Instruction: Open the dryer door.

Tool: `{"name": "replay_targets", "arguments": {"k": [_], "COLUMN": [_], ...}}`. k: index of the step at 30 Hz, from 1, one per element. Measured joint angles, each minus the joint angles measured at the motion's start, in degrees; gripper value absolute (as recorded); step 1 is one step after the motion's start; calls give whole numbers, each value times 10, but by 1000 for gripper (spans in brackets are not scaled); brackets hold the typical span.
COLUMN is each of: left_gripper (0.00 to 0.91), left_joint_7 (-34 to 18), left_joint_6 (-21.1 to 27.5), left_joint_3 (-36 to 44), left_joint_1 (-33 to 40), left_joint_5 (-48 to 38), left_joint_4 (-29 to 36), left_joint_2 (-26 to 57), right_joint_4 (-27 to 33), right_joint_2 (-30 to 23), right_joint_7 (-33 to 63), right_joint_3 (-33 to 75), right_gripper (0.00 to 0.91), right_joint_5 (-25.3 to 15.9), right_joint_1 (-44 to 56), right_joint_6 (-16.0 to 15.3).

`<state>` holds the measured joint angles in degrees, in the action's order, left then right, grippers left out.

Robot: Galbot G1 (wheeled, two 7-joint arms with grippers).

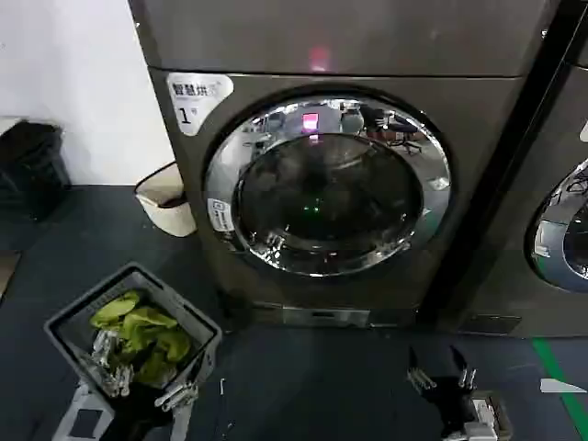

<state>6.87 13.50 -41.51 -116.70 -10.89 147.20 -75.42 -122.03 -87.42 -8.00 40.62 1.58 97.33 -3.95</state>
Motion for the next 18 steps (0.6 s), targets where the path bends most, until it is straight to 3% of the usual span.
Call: {"name": "replay_targets", "arguments": {"k": [9,14,18], "left_gripper": [907,907,907], "left_joint_7": [9,9,10], "left_joint_6": [-17,-20,-22], "left_joint_3": [1,0,-6], "left_joint_1": [12,24,35], "left_joint_5": [-2,-10,-26], "left_joint_4": [0,0,0], "left_joint_2": [0,2,3], "right_joint_4": [-83,-106,-93], "right_joint_2": [70,148,212], "right_joint_7": [-70,-99,-109], "right_joint_3": [-24,-60,-100], "right_gripper": [907,907,907], "right_joint_5": [42,106,152], "right_joint_1": [-19,-50,-100], "right_joint_6": [-46,-74,-78]}}
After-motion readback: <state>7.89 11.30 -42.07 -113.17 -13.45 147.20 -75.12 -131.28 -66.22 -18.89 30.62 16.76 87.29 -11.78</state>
